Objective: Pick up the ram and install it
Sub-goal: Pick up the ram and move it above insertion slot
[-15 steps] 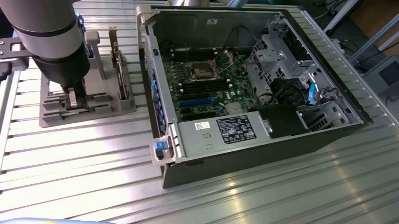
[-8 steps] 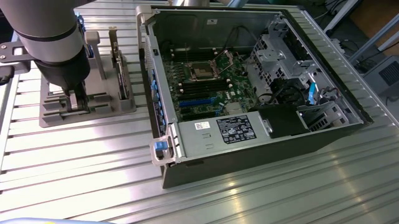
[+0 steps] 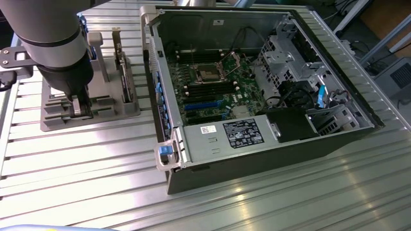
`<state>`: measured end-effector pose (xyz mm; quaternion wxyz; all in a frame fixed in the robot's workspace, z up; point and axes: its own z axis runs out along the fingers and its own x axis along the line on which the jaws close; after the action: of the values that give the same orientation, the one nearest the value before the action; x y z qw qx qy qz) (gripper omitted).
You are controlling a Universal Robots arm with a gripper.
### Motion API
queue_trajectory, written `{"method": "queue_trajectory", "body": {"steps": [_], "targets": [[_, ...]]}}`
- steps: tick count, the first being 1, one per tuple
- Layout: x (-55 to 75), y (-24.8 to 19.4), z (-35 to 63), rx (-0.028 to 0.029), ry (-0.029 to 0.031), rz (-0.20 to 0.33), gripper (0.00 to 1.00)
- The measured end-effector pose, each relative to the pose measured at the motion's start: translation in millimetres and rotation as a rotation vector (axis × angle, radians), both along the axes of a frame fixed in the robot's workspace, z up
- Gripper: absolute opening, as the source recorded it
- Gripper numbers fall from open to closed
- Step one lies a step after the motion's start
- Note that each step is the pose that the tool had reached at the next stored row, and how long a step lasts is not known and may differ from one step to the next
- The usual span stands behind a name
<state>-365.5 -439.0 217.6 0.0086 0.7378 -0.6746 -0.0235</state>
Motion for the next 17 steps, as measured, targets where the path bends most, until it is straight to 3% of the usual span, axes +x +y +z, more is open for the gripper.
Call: {"method": "queue_trajectory", "body": {"steps": [8,13,17], "targets": [[-4.7,0.3,-5.9,0.0001,-0.0001,0.017,0.36],[-5.9,4.1,-6.9,-0.0004,-0.0001,0.029,0.36],[-5.9,4.2,-7.0,-0.0004,0.0000,0.042,0.36]]}}
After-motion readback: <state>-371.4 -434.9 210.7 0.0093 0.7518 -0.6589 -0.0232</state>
